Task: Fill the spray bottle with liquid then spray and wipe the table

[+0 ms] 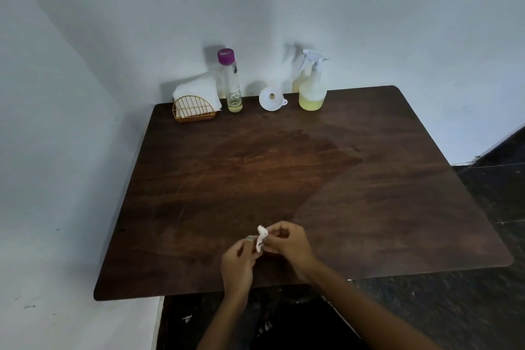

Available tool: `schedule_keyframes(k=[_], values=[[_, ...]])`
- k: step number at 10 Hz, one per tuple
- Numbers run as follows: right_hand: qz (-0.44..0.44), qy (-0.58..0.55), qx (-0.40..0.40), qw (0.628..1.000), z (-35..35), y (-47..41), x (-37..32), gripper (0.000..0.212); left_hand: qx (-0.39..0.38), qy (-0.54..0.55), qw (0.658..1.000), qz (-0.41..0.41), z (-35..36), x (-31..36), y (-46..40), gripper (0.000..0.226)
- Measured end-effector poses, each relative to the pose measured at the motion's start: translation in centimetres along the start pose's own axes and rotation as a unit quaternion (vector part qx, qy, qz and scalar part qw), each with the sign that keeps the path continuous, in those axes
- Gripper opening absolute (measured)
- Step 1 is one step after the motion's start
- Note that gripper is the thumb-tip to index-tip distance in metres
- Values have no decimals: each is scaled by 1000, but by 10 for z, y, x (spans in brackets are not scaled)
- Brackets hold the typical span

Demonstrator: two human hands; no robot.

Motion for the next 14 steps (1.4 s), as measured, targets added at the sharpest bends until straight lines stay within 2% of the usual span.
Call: schedule_keyframes(k=[1,2,3,4,5,6,7,9,10,11,12,13,14], values=[[-35,-13,20,999,-26,-7,-26,12,-69,33,997,-8,28,21,1,19],[-119,117,54,985,-59,-14,-49,9,-103,47,994,4,63,45,0,14],[-176,199,67,962,-97,-21,-69,2,-112,49,992,0,109,68,-4,8],[-198,222,70,952,-141,-29,-91,6,-116,53,992,2,159,91,-5,7],[-161,154,85,971,-204,-40,-109,4,-133,38,990,3,218,112,-1,6],[-120,13,126,985,-266,-44,-126,5,-148,-1,989,17,284,132,6,6],[-90,-63,152,982,-324,-50,-143,15,-151,-36,987,28,347,148,14,4],[-73,-86,221,969,-433,-77,-170,12,-203,-77,976,28,467,167,14,9],[-79,-103,275,953,-491,-101,-183,15,-249,-123,956,95,533,181,5,13],[-70,-84,347,931,-547,-139,-184,20,-256,-187,934,166,595,192,-13,20],[-48,-52,417,906,-594,-187,-177,21,-274,-273,905,174,651,194,-37,21],[-4,-3,453,891,-635,-239,-159,20,-316,-331,873,170,696,185,-63,23],[47,74,434,896,-660,-275,-142,28,-329,-418,831,162,722,171,-91,43]])
Point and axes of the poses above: each hand's wrist, its own y-axis away from the middle knuckle, its own z-axis out of the palm, x = y × z, the point moved 4 cm from there along -y, towards the middle knuckle, and after that the axes turned 10 degrees about -y, right-handed, at the moved point
